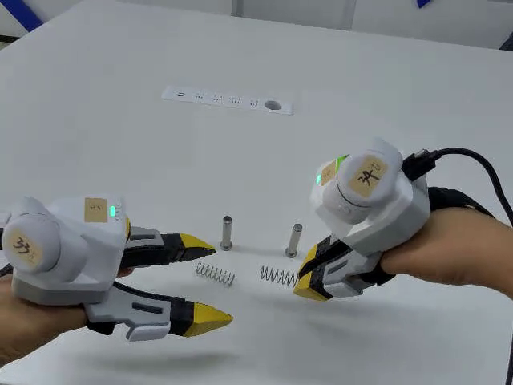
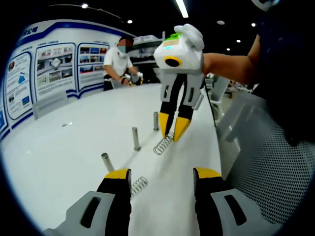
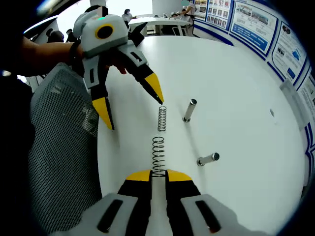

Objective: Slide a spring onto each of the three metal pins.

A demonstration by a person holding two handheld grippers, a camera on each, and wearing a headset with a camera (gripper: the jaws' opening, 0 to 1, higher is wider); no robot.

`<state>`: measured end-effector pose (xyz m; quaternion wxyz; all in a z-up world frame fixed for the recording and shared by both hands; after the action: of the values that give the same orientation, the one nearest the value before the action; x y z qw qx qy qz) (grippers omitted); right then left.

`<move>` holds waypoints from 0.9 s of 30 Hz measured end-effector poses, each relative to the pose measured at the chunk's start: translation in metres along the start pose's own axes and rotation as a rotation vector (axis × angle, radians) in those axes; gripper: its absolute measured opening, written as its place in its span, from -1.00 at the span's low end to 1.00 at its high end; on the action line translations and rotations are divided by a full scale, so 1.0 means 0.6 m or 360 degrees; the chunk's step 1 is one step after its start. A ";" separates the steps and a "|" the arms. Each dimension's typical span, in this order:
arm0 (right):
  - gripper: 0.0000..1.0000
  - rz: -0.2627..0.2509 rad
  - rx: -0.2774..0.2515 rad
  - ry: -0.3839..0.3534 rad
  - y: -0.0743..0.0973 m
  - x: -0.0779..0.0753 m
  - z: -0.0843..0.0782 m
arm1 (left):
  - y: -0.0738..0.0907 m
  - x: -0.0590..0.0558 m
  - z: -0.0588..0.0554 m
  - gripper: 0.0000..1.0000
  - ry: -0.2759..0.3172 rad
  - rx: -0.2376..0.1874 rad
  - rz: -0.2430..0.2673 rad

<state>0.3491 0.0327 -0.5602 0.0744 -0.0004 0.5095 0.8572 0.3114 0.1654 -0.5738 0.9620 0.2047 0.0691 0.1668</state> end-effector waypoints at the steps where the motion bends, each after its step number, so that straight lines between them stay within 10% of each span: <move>1: -0.78 0.0003 -0.0003 0.0020 0.002 0.002 0.003 | -0.004 -0.001 0.001 0.01 -0.0009 0.0002 -0.0013; 27: -0.78 0.0164 0.0021 0.0246 0.007 0.047 0.022 | -0.044 -0.032 0.018 -0.67 -0.0224 0.0078 -0.0260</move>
<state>0.3218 0.0458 -0.5526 -0.0093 -0.0400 0.5186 0.8540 0.3031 0.1321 -0.5737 0.9696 0.2332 0.0219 0.0712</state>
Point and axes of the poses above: the centre of the closed fingertips' face, and the gripper's own axes: y roughly backward along the fingers, x roughly to its left, z roughly out of its top, the point moved 6 cm from there along y, roughly backward along the fingers, and after that the axes turned 5 degrees about -z, right-handed, at the moved point
